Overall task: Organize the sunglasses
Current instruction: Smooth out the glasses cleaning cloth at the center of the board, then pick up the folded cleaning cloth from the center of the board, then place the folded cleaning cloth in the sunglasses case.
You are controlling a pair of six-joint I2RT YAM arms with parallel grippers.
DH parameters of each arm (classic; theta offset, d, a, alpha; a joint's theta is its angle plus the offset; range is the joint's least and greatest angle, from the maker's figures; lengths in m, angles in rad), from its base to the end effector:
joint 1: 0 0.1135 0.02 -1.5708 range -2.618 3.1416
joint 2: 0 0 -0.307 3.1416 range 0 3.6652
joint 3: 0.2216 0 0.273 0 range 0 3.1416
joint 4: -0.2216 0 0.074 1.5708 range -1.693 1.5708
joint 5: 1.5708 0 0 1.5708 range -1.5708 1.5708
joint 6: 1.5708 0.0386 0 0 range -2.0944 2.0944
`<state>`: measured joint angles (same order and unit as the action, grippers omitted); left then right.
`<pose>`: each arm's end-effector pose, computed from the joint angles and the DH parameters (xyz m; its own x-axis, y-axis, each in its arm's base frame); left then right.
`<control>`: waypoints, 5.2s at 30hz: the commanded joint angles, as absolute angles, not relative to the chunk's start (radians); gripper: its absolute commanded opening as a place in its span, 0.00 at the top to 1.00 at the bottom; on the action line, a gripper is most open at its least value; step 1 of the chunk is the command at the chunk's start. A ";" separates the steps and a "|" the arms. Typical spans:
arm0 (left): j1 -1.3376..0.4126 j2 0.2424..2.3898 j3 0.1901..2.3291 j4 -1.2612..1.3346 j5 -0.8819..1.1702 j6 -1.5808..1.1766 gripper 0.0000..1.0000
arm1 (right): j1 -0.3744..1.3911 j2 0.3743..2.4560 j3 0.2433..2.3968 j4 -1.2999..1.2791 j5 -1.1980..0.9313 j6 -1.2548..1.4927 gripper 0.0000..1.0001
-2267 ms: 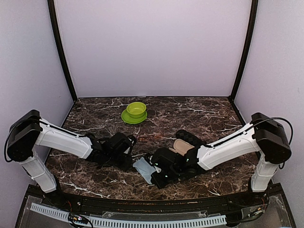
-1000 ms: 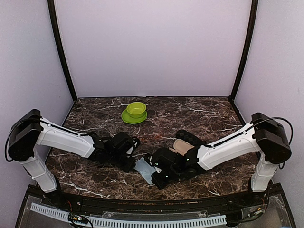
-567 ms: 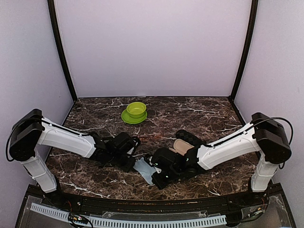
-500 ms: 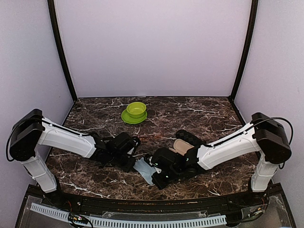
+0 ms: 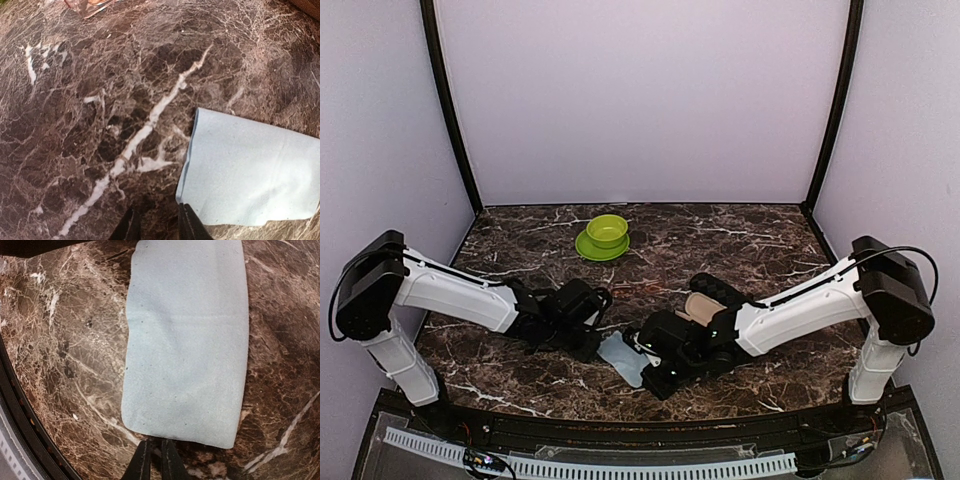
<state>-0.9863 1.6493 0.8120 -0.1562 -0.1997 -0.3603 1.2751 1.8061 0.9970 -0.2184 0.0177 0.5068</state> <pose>0.1874 -0.2693 0.1682 -0.6998 0.4315 -0.5693 0.5460 0.8370 -0.0369 0.1105 0.3604 0.1643 -0.6810 -0.5702 -0.4593 -0.7128 0.6599 0.2377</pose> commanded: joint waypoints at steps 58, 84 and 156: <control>-0.728 1.832 0.968 0.000 0.466 -0.174 0.53 | 1.130 1.735 0.893 -0.137 -0.038 0.656 1.00; -0.712 1.920 1.016 -0.114 0.589 -0.031 0.71 | 1.030 1.746 0.962 -0.307 -0.115 0.426 1.00; -0.882 2.046 1.473 -0.093 0.510 -0.201 1.00 | 0.939 1.176 0.746 -0.576 0.160 0.614 1.00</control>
